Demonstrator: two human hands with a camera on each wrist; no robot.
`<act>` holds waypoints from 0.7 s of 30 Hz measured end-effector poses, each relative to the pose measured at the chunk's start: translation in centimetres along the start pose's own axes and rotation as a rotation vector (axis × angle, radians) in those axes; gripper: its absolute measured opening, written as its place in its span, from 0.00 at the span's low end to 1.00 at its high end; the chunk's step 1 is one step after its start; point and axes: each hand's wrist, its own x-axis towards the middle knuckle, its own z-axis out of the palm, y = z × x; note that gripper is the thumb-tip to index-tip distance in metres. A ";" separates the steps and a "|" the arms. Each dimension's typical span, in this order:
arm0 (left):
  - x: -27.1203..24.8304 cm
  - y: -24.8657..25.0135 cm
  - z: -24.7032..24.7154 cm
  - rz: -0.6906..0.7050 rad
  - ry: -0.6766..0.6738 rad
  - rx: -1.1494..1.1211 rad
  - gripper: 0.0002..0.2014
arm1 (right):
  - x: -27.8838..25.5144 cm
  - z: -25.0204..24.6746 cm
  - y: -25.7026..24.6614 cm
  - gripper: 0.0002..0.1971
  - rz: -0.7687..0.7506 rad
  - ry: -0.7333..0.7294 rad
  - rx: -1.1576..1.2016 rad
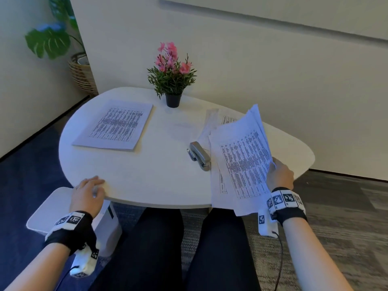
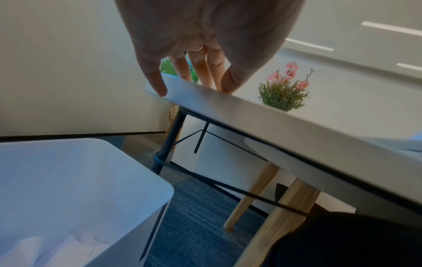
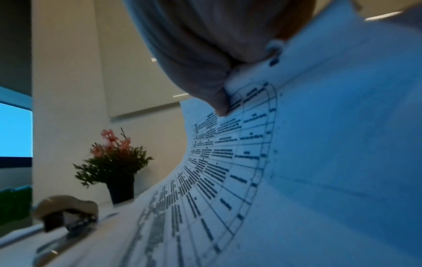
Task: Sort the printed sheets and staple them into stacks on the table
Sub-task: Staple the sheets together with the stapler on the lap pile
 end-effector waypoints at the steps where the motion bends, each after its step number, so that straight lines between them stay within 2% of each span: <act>1: 0.0 0.5 -0.3 -0.020 -0.019 0.000 0.14 | -0.3 -0.2 -0.2 0.16 -0.033 0.036 0.031; 5: -0.2 1.3 -0.6 -0.044 -0.072 0.001 0.13 | -1.5 -2.0 -2.1 0.14 -0.156 0.196 0.121; 9: -0.5 1.7 -0.5 -0.052 -0.069 -0.034 0.12 | -2.1 -3.9 -5.0 0.15 -0.284 0.400 0.264; 11: -0.6 2.0 -0.6 -0.055 -0.076 -0.001 0.13 | -2.6 -4.3 -6.6 0.15 -0.302 0.433 0.350; 15: -0.6 2.9 -0.6 -0.052 -0.136 0.097 0.16 | -3.9 -3.6 -8.8 0.15 -0.209 0.303 0.482; 21: -0.8 4.1 -0.2 -0.046 -0.163 0.102 0.19 | -6.6 2.7 -9.9 0.09 -0.058 -0.104 0.572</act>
